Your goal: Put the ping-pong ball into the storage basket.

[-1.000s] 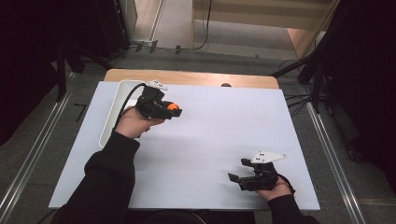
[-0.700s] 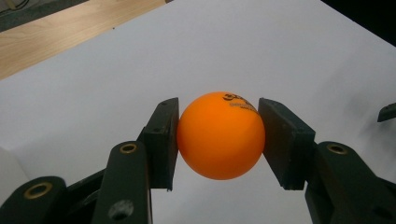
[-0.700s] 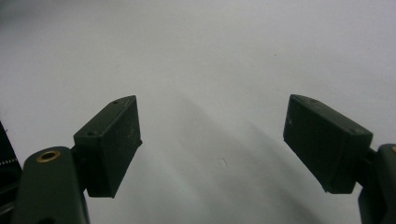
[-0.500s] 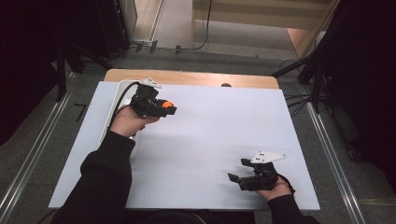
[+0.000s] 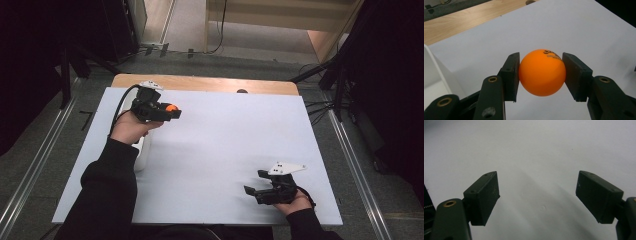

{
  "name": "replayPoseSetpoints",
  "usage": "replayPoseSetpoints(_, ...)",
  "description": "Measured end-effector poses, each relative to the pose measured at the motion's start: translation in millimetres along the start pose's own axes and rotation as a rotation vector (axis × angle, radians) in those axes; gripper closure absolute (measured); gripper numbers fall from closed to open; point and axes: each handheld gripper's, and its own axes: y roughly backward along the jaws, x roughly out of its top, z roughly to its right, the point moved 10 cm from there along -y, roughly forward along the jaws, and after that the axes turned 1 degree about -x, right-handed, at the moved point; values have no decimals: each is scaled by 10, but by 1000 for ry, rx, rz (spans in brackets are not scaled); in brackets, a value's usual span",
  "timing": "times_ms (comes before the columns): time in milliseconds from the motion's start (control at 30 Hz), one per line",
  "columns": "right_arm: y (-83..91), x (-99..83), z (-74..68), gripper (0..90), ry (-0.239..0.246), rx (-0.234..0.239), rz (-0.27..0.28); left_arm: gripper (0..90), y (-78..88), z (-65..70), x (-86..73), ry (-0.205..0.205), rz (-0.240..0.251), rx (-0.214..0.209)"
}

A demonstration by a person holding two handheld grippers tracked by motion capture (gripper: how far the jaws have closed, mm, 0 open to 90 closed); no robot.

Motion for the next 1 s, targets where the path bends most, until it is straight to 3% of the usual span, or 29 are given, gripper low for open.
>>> replayPoseSetpoints(567, 0, 12, 3, 175, 1, -4, 7, 508, 83, -200, -37, 22, -6, 72)
replayPoseSetpoints(1000, -19, 36, -5, 175, 13, 6, 6, 508, 147, -321, -81, 61, 3, 118)
